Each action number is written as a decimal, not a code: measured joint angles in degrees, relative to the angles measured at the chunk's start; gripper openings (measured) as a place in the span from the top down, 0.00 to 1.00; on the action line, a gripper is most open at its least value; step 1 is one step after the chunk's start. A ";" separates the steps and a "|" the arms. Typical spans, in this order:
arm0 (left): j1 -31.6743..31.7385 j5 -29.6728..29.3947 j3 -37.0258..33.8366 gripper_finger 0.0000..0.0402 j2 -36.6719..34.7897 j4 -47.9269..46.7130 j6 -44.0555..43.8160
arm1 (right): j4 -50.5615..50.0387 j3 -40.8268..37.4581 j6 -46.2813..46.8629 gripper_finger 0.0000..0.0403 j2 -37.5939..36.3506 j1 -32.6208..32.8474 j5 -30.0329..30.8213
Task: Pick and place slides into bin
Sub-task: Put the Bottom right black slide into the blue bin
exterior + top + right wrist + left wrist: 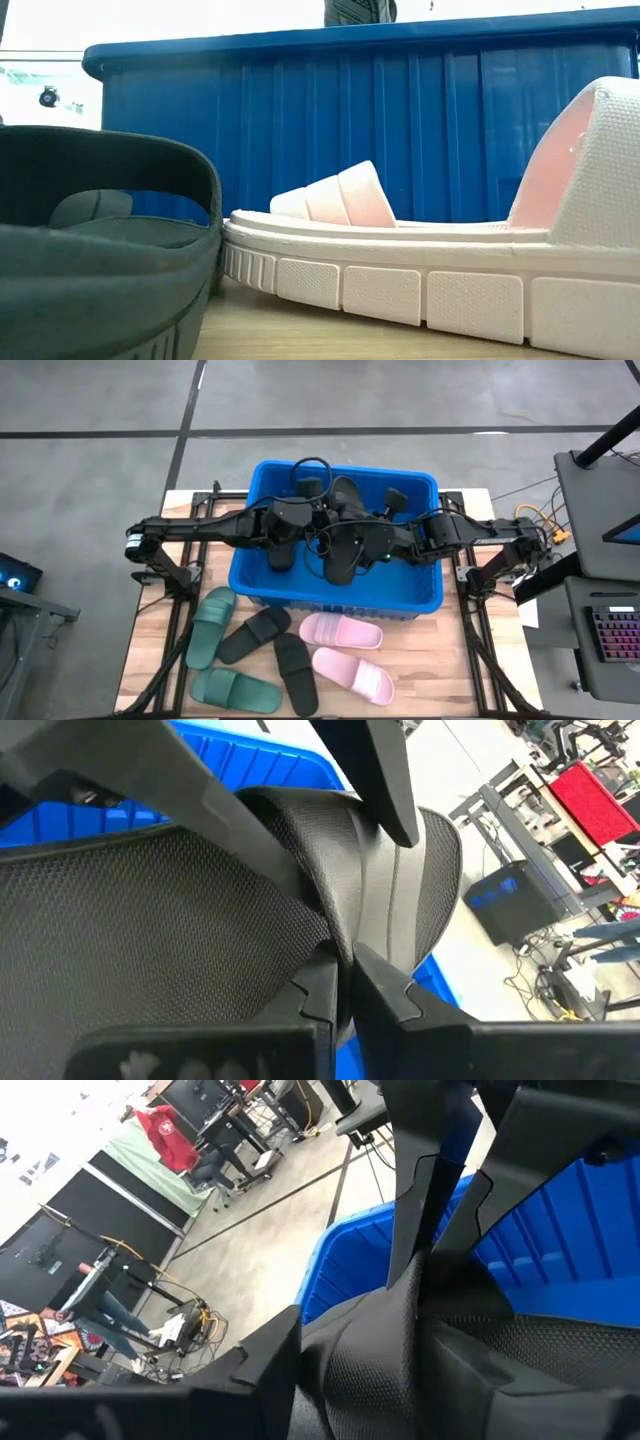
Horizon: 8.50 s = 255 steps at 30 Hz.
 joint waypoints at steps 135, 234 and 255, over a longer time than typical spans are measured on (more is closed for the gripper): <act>20.79 15.14 -50.38 1.00 -17.40 35.45 -1.84 | -13.23 -2.71 25.29 0.69 -14.25 2.03 -0.79; 22.71 16.84 -44.87 1.00 2.61 34.05 11.53 | -13.66 -2.71 23.00 0.78 -14.43 1.88 0.76; 23.07 21.07 -44.70 0.71 3.52 34.42 7.31 | -13.66 -2.71 22.90 0.77 -14.43 1.90 0.74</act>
